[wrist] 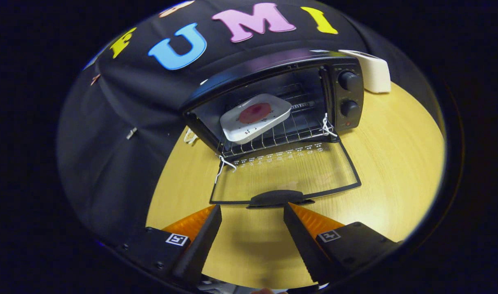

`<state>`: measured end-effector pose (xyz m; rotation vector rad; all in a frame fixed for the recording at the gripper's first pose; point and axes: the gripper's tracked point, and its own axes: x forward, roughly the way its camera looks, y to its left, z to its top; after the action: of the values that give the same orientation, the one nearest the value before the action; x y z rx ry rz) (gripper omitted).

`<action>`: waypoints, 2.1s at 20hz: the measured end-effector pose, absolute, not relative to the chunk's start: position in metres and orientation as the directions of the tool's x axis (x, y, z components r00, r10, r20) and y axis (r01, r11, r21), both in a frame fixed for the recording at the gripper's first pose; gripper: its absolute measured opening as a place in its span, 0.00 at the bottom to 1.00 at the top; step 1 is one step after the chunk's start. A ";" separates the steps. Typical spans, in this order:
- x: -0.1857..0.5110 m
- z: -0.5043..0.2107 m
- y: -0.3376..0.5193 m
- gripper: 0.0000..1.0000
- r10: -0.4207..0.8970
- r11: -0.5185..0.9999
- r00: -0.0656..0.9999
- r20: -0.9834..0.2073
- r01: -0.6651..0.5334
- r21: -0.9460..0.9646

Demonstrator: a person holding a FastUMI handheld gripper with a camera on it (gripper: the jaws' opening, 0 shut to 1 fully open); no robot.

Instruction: Open the toaster oven, put the food inside, and close the toaster oven door.

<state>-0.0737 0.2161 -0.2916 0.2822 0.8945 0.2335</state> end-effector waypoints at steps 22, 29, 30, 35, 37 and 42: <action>-0.057 -0.351 0.181 1.00 0.044 0.987 0.629 -0.776 -0.146 -0.062; -0.047 -0.288 0.185 1.00 0.122 0.982 0.691 -0.713 -0.189 -0.016; -0.042 -0.278 0.186 1.00 0.132 0.981 0.704 -0.698 -0.196 -0.012; 0.001 -0.231 0.189 1.00 0.177 0.975 0.778 -0.602 -0.221 0.000; 0.023 -0.217 0.187 1.00 0.177 0.976 0.799 -0.575 -0.218 -0.003; 0.051 -0.145 0.173 1.00 0.204 0.976 0.884 -0.421 -0.219 0.013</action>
<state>0.0510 0.1732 -0.1451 -0.0352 0.4337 0.2199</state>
